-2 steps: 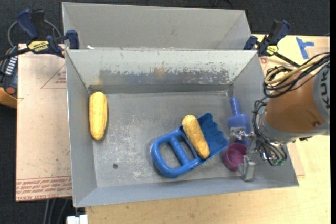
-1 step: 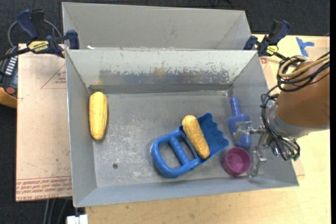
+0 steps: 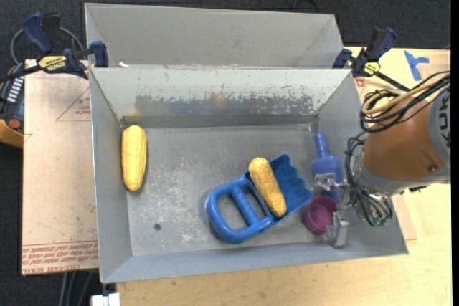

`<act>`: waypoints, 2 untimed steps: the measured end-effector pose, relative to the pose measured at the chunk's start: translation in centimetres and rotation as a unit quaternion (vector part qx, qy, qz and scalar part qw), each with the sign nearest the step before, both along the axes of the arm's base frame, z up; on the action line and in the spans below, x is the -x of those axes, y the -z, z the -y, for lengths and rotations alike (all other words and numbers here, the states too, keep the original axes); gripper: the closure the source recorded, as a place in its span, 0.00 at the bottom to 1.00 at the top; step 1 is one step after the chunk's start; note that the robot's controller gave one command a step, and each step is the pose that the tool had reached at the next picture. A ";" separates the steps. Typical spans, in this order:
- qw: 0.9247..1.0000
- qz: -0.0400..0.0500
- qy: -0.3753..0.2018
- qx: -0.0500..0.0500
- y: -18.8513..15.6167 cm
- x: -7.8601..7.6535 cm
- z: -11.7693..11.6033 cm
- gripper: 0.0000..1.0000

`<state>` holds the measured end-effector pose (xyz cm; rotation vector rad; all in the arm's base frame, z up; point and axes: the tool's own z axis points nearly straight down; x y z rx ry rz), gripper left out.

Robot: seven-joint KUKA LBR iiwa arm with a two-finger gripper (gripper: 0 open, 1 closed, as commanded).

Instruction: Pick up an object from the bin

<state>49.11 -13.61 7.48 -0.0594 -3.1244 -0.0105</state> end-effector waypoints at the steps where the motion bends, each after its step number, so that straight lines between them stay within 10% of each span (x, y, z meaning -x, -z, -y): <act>1: 0.996 0.011 -0.090 0.002 0.2 -0.2 0.3 0.00; 2: 0.998 0.003 0.069 0.001 0.1 0.2 0.8 1.00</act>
Offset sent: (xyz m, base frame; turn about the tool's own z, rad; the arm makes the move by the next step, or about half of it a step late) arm -0.0052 -0.0081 -0.0048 0.1424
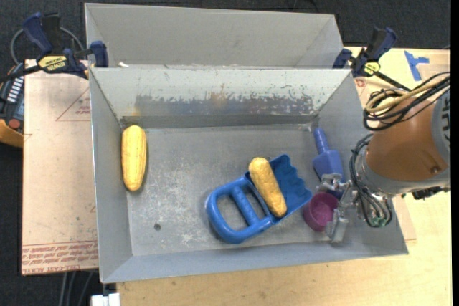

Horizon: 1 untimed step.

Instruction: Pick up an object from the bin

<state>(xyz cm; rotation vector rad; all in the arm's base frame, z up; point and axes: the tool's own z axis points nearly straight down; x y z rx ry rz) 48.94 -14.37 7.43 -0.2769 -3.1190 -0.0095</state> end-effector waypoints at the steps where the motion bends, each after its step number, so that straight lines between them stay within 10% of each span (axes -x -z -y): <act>1: 1.000 0.000 0.000 0.000 0.0 0.0 0.0 1.00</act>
Offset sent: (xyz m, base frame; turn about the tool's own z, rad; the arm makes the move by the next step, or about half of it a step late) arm 0.0001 -0.0001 0.0516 0.0000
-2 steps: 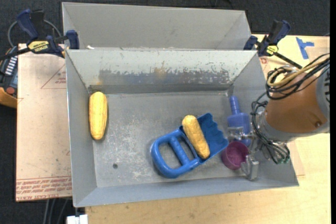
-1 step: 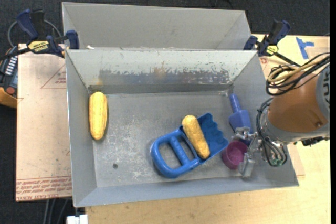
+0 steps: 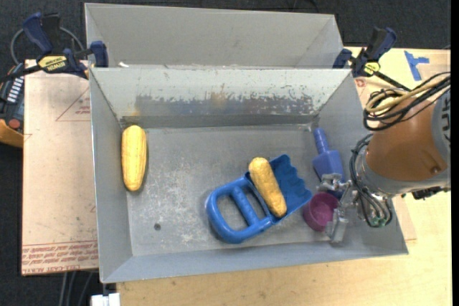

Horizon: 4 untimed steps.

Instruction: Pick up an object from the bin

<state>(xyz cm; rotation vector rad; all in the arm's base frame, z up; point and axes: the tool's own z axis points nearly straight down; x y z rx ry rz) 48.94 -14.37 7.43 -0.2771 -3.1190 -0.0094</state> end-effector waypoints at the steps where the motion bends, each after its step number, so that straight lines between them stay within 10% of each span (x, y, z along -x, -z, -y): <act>1: 1.000 0.001 0.000 0.000 -1.1 0.0 0.0 1.00; 4: 1.000 0.003 0.000 0.000 -6.7 -0.1 0.0 1.00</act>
Offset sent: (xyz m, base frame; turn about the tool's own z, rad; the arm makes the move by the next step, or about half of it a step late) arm 0.0000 -0.0001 0.0895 0.0000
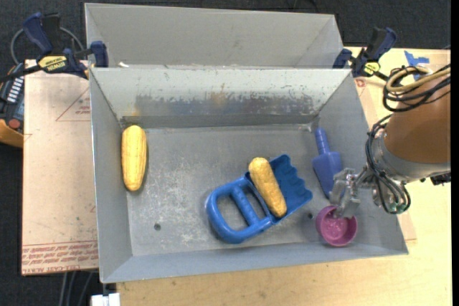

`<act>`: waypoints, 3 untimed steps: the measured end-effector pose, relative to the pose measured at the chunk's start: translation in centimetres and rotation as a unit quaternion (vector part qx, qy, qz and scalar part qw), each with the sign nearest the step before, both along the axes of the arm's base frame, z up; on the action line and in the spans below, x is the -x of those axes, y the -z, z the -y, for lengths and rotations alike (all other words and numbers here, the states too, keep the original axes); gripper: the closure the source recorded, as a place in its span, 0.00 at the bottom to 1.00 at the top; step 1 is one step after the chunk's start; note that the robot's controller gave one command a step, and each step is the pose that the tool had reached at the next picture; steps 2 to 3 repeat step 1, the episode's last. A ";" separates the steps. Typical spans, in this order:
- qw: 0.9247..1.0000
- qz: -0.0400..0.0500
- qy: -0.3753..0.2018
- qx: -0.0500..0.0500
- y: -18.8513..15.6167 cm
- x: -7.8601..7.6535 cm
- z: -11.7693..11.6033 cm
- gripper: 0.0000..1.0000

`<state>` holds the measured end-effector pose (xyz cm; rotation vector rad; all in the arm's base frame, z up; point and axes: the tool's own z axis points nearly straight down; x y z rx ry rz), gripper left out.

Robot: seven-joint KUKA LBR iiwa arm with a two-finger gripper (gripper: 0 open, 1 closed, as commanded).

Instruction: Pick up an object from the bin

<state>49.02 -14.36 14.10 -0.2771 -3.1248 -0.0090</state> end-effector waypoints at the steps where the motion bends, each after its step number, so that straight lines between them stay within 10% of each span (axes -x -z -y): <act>1: 1.000 -0.002 0.000 -0.001 -0.8 0.1 0.0 1.00; 3: 1.000 -0.002 0.000 -0.001 -0.8 0.1 0.0 1.00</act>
Offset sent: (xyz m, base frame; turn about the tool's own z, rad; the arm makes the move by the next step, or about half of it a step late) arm 0.0001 0.0001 0.0449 0.0000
